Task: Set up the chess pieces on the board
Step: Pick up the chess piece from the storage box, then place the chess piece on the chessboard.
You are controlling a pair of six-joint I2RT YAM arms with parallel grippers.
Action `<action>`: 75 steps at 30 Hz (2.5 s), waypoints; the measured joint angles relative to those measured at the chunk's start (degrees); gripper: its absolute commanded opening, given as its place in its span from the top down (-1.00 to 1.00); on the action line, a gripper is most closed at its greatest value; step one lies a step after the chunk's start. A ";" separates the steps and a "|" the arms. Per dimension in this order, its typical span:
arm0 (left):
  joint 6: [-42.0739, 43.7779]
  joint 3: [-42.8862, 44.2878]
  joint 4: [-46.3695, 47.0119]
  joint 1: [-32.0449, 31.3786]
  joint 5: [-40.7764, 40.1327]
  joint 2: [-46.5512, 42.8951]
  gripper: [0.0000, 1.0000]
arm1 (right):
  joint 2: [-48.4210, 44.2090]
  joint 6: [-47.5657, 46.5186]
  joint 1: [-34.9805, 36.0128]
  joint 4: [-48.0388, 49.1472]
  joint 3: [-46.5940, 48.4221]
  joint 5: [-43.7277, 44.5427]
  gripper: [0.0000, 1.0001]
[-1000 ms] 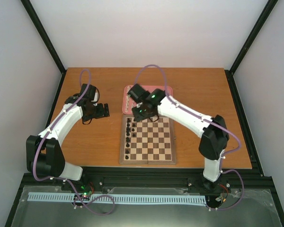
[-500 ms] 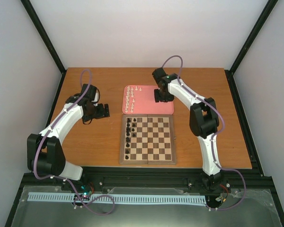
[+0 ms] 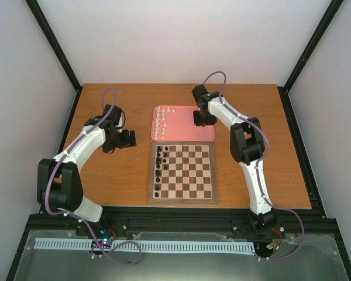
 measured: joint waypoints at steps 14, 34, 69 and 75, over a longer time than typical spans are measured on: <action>0.00 0.20 0.00 0.00 -0.09 0.15 -0.99 | 3.19 -1.16 -1.09 -0.28 3.80 -1.40 0.56; 0.00 0.22 -0.04 0.00 -0.74 0.15 -0.99 | 3.41 -1.46 -1.62 -1.09 3.65 -1.90 0.94; 0.00 -0.42 -0.24 0.00 -0.17 -5.77 -0.99 | -27.28 12.70 35.95 1.11 -30.29 -3.15 0.94; -0.02 -0.50 -0.22 0.00 -0.17 -6.99 -0.99 | -22.82 12.39 36.28 1.16 -26.80 -3.54 0.94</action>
